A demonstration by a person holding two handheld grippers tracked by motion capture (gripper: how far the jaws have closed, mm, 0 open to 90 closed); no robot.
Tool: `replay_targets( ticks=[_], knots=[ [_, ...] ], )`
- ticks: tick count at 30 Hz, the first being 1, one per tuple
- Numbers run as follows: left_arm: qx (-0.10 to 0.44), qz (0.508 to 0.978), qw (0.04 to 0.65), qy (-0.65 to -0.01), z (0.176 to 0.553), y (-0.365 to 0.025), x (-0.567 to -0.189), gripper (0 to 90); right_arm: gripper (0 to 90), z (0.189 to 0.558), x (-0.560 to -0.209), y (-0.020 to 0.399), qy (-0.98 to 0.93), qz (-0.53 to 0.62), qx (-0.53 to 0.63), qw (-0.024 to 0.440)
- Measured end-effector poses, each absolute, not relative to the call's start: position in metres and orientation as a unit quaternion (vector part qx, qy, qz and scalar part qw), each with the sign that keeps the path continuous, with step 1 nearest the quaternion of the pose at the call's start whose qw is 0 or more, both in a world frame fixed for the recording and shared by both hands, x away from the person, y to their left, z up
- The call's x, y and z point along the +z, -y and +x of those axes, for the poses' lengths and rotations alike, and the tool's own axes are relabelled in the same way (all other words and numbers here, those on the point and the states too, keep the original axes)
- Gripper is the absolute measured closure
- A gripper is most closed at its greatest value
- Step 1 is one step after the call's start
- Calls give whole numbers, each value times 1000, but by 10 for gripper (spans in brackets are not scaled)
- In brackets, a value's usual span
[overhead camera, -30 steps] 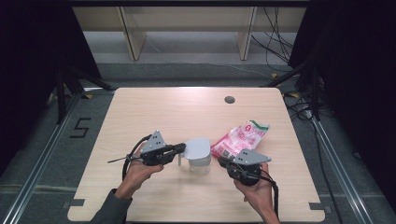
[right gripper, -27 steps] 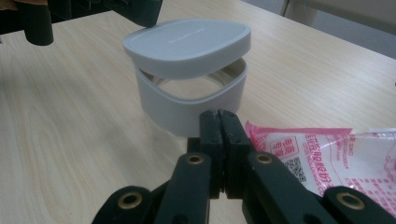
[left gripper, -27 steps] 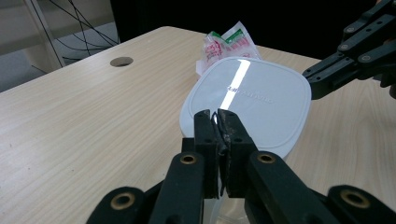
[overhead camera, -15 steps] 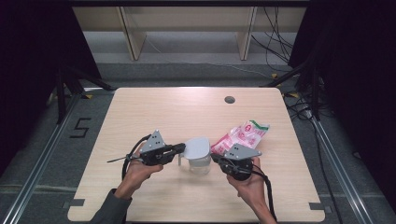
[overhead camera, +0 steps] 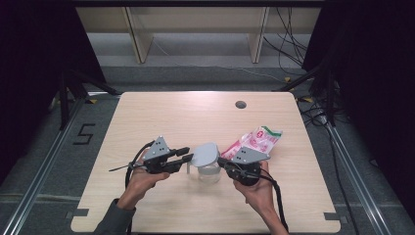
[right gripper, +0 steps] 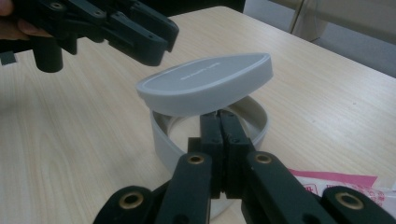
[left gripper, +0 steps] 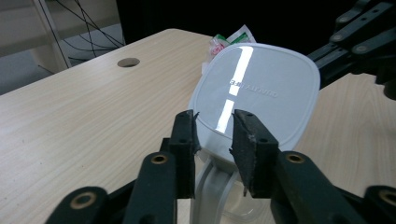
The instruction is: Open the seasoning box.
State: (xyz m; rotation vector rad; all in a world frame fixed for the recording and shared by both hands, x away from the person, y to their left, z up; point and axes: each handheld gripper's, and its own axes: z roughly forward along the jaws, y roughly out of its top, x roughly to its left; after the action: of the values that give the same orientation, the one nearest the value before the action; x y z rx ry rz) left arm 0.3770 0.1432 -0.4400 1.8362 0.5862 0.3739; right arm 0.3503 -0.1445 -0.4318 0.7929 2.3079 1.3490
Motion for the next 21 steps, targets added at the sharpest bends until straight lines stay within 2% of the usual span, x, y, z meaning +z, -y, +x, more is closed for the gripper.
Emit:
replay_targets(
  ticks=[3,7,12,21],
  knots=[
    [155,770,561,-261,372,-151,-441,537,900,352,-431,142,-812,277,480,182],
    [156,784,544,-255,362,-159,-447,444,900,354,-428,137,-814,262,483,189],
    [141,786,531,-283,355,-166,-460,368,900,356,-426,131,-814,258,485,187],
    [144,791,513,-301,344,-176,-473,308,900,359,-422,118,-812,250,491,192]
  ],
)
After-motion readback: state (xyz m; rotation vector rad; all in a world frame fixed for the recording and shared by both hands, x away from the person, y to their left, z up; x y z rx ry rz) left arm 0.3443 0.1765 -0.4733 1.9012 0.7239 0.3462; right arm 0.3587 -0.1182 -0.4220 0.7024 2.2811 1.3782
